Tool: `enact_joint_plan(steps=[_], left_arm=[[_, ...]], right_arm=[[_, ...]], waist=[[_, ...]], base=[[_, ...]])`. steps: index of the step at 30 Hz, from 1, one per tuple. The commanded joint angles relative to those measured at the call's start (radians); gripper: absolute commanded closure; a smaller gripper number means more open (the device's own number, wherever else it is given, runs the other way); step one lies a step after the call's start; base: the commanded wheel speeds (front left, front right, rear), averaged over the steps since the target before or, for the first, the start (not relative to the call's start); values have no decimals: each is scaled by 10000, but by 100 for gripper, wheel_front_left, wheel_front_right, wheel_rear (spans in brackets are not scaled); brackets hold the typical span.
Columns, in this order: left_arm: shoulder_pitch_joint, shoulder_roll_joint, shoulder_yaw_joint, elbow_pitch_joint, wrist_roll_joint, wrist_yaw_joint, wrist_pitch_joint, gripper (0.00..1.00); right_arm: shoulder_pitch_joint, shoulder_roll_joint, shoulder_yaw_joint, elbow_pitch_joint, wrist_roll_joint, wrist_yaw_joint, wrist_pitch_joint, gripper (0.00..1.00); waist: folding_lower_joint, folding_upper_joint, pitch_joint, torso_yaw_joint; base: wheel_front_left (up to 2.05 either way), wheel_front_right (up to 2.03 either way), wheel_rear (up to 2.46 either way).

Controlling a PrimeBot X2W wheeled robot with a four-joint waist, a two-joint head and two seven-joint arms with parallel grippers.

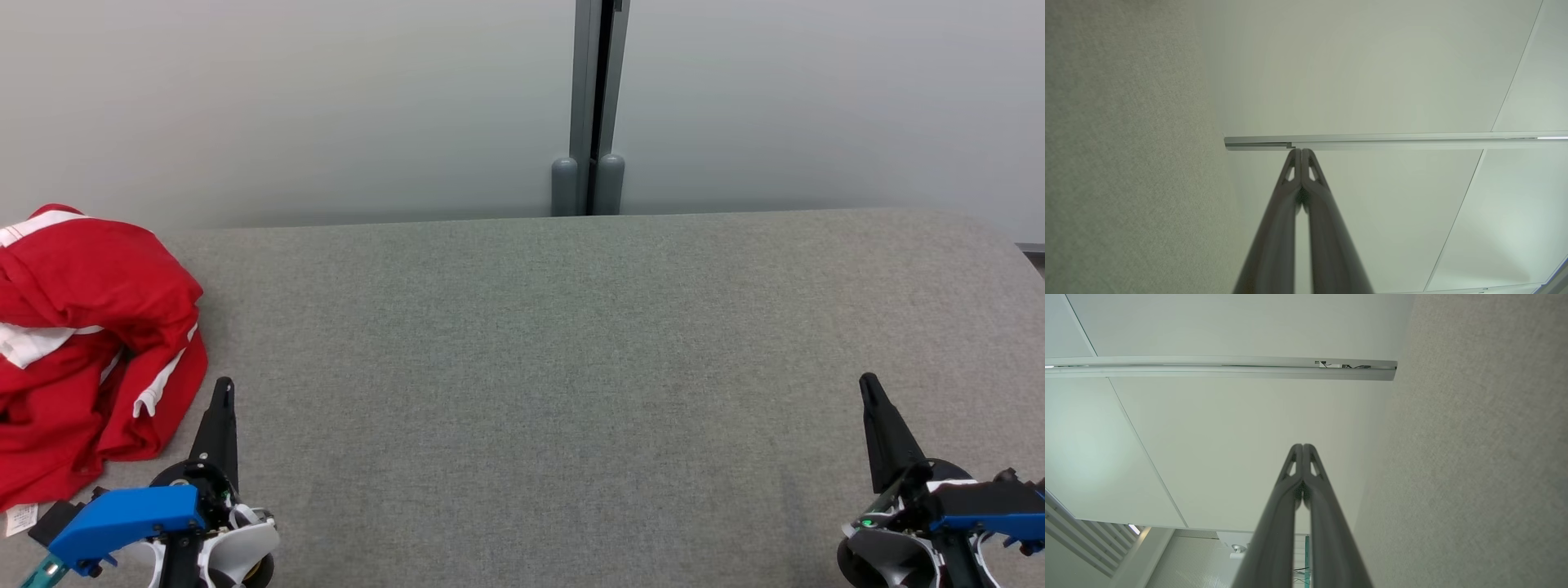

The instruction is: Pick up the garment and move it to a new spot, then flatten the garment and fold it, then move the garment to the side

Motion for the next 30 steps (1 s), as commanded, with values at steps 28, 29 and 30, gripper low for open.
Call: enact_joint_plan(steps=[28, 29, 30], left_arm=[[358, -19, -894, 150, 1419, 56, -967, 0], [344, -18, -915, 106, 1608, 90, -1011, 0], [333, -18, -945, 55, 1793, 128, -1052, 0]], right_arm=[[530, 61, 253, 147, -1536, -11, -968, 0], [535, 59, 241, 100, -1710, -11, -1014, 0], [545, 57, 231, 59, -1907, -10, -1053, 0]], waist=[[0, 0, -28, 17], [0, 0, -29, 18], [0, 0, -30, 19]], base=[[0, 0, 0], [0, 0, 0], [0, 0, 0]])
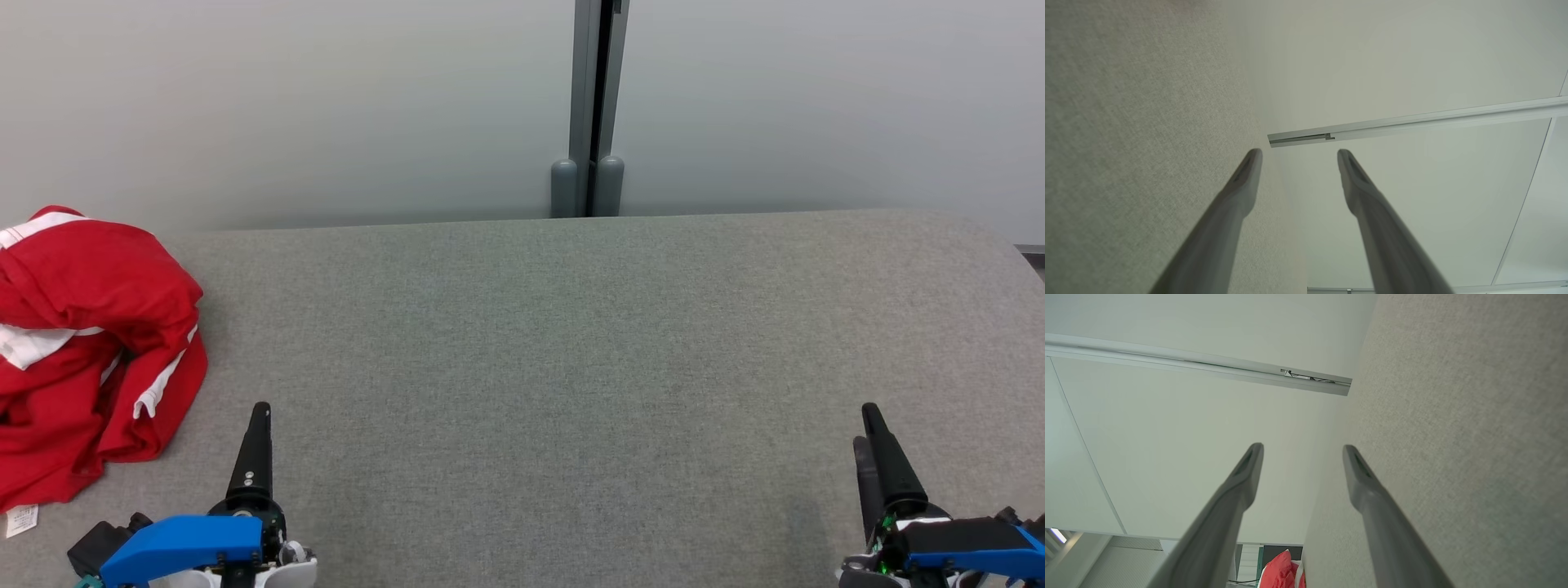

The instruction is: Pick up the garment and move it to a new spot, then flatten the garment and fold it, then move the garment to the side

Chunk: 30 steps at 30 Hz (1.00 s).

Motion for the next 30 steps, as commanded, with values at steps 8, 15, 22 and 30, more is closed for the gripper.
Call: enact_joint_plan(steps=[8, 15, 22, 30], left_arm=[[-257, 76, -349, -648, 1749, 321, -396, 0], [-149, 80, -622, -829, 3116, 537, -656, 0], [-144, 82, -959, -864, 4611, 862, -902, 0], [-96, 82, -1291, -824, 6154, 968, -1159, 0]], right_arm=[[-16, -73, 46, -562, -2008, 40, -395, 0], [98, -86, 184, -755, -3523, 43, -654, 0], [152, -98, 282, -726, -4626, 47, -902, 0], [167, -112, 424, -687, -5793, 50, -1159, 0]], waist=[[0, 0, 1, 5], [0, 0, 23, 24], [0, 0, 52, 57], [0, 0, 66, 68]], base=[[0, 0, 0], [0, 0, 0], [0, 0, 0], [0, 0, 0]])
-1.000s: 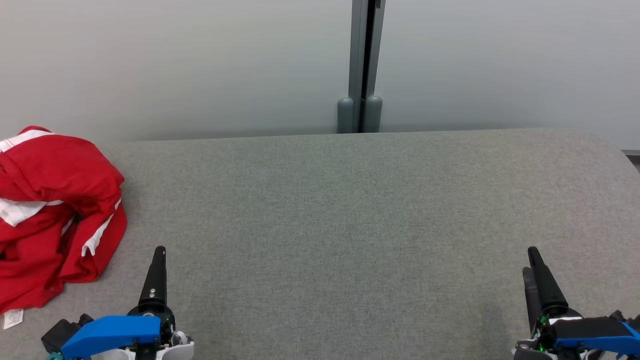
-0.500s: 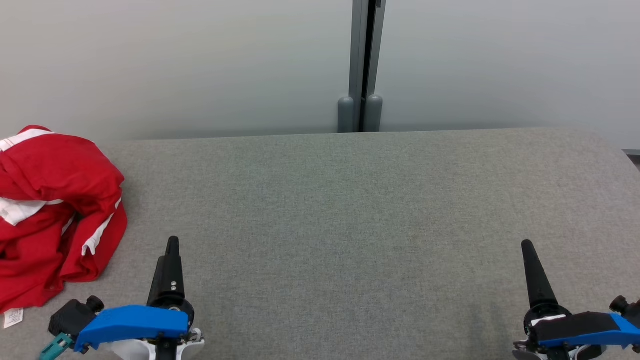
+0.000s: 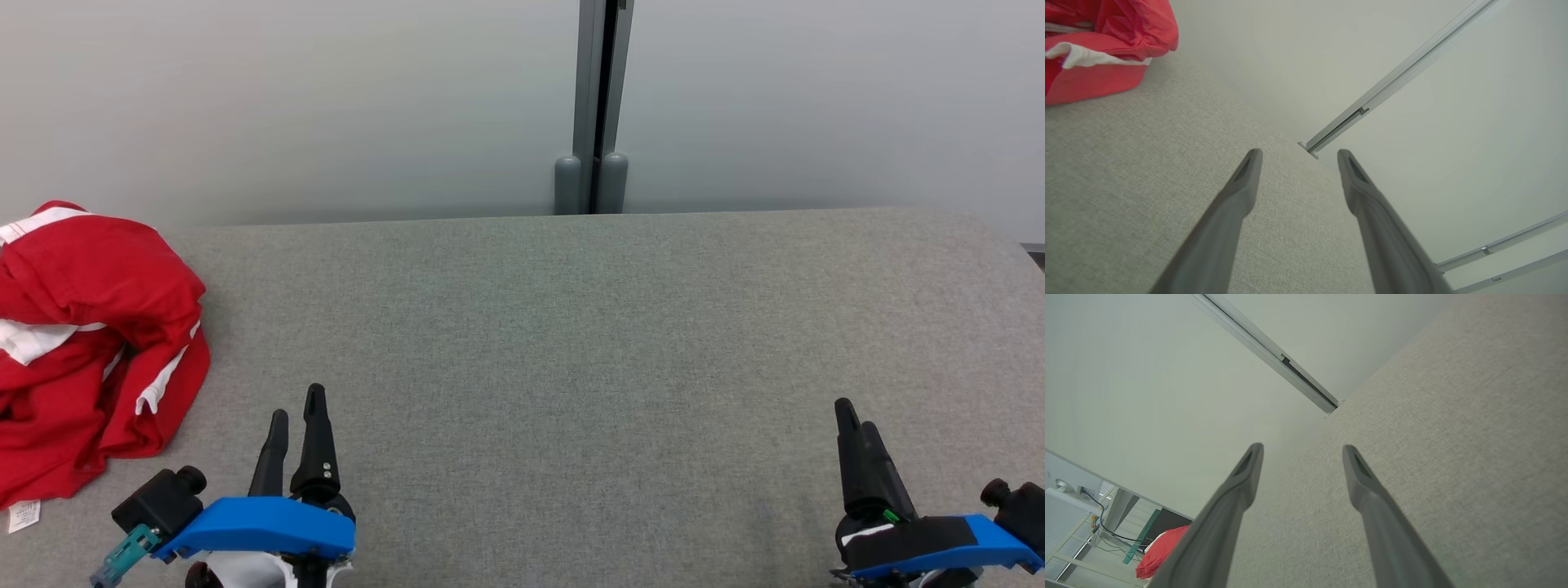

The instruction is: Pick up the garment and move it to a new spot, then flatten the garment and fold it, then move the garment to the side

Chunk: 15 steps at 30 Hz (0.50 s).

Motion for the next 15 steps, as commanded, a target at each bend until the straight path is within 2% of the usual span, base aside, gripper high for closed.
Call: enact_joint_plan(steps=[1, 15], left_arm=[[-85, 52, -120, -107, 444, 56, -119, 0], [-70, 56, -420, 211, 2147, 273, -492, 0]], right_arm=[[-46, -87, 58, -125, -486, 49, -126, 0], [-83, -104, 266, -241, -2815, 54, -502, 0]], waist=[[0, 0, 4, 0], [0, 0, 20, 1]], base=[[0, 0, 0], [0, 0, 0]])
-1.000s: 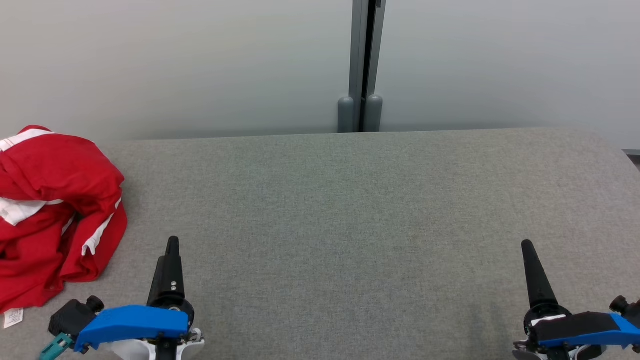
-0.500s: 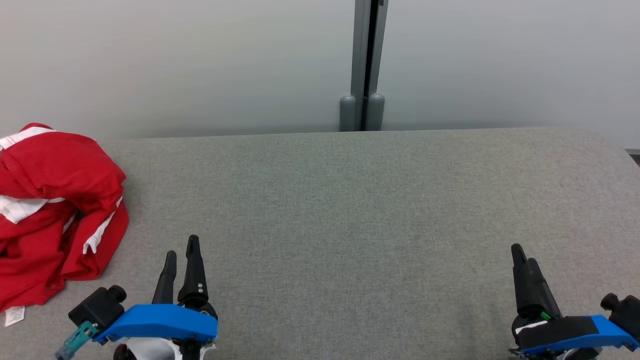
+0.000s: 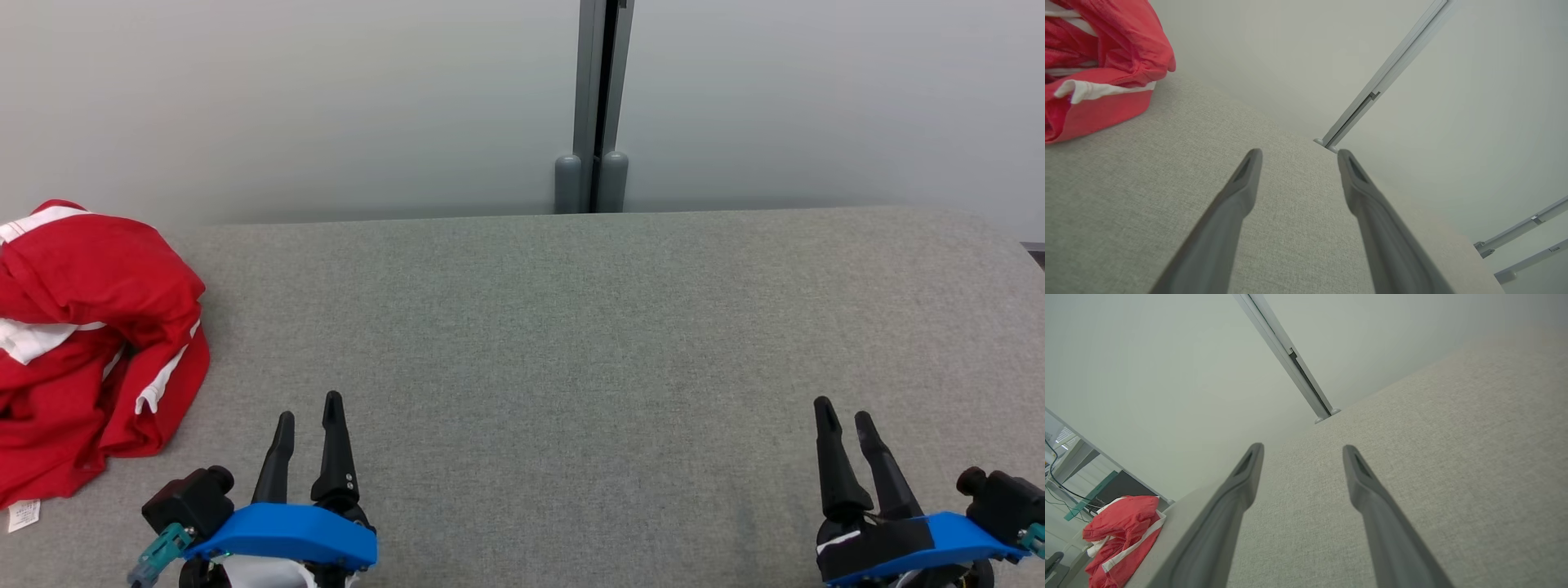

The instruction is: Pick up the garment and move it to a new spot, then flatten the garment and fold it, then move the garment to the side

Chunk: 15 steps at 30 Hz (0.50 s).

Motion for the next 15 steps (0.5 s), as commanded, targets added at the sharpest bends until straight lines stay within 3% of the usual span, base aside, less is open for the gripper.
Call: enact_joint_plan(steps=[1, 15], left_arm=[[-96, 54, -16, -35, 262, 66, -79, 0], [-141, 54, -197, 477, 1610, 286, -438, 0]], right_arm=[[-90, -89, 22, -142, -354, 53, -91, 0], [-135, -104, 35, -79, -2209, 50, -451, 0]], waist=[[0, 0, 1, 2], [0, 0, -8, 45]], base=[[0, 0, 0], [0, 0, 0]])
